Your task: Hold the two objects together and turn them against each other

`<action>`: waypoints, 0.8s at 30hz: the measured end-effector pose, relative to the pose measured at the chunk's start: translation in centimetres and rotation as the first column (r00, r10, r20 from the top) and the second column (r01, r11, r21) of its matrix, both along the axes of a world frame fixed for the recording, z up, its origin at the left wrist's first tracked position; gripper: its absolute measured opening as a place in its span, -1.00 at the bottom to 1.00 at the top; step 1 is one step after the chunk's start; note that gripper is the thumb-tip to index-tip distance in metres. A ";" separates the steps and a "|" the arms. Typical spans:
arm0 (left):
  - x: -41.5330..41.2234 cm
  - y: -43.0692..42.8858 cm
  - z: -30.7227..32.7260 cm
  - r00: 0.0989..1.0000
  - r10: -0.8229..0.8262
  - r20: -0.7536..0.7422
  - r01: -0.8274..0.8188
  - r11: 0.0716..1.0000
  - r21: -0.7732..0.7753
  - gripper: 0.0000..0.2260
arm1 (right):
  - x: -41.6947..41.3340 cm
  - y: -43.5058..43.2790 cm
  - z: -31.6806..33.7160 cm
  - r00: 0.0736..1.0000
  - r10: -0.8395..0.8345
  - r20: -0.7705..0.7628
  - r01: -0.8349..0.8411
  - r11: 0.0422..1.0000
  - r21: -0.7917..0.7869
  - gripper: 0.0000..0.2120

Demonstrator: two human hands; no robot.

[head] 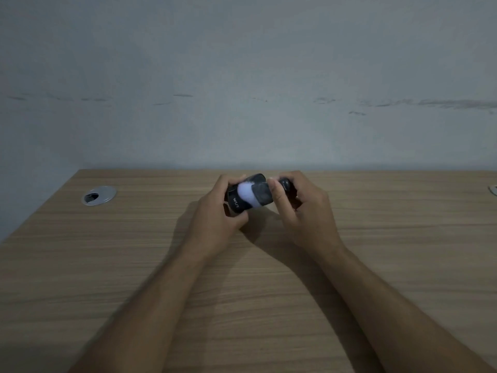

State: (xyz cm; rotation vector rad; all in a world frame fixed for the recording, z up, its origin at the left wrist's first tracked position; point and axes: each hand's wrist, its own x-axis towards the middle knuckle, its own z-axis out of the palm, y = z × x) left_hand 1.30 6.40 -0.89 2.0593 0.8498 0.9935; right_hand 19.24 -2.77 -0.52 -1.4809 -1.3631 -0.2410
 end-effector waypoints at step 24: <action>0.3 1.0 -0.9 1.000 0.031 0.000 -0.030 0.978 0.204 -0.51 | 1.7 0.1 -0.4 0.970 -0.188 -0.152 0.186 0.982 -0.024 -0.84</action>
